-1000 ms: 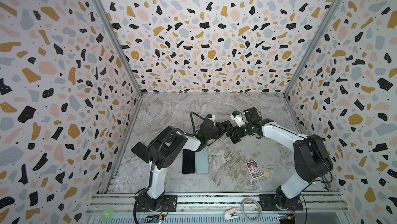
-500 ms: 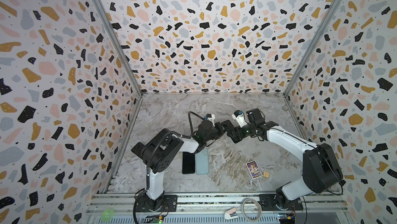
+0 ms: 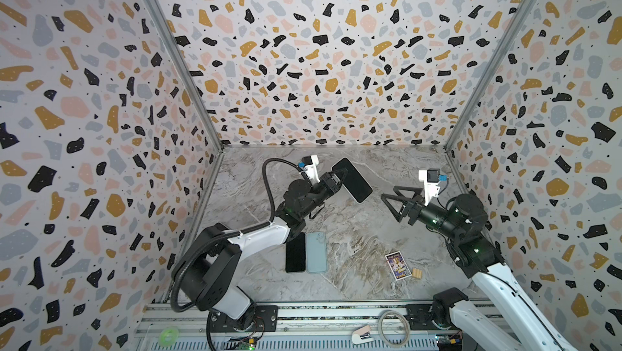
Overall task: Take the phone out of the phone case
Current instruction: 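Raise the phone upright with the left gripper while the right gripper draws back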
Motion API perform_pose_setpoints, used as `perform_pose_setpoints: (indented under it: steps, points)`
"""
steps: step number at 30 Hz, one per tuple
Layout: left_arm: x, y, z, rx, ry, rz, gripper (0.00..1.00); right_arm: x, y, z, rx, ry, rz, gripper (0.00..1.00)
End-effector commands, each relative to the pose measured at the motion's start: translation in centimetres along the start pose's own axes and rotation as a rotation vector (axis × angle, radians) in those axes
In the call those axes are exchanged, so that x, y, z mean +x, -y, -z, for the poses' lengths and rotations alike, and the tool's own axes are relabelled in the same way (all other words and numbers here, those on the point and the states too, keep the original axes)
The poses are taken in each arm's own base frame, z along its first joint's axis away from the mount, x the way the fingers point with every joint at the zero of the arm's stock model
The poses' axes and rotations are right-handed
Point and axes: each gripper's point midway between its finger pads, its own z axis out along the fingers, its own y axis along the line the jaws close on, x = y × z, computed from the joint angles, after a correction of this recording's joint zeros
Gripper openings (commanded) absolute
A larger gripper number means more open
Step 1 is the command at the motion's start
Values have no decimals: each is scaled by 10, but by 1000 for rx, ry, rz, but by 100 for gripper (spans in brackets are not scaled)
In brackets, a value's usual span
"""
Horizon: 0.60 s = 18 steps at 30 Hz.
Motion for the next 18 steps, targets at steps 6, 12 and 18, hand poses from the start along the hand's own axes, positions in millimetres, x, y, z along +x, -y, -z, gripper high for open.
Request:
perform_pose_setpoints:
  steps: [6, 12, 18]
  points:
    - [-65, 123, 39, 278, 224, -109, 0, -6, -66, 18, -301, 127, -22, 96]
    - [-76, 158, 63, 354, 267, -89, 0, 9, -100, 14, -456, 172, 20, 95]
    - [-66, 175, 77, 377, 266, -58, 0, 23, -130, -10, -508, 157, 59, 92]
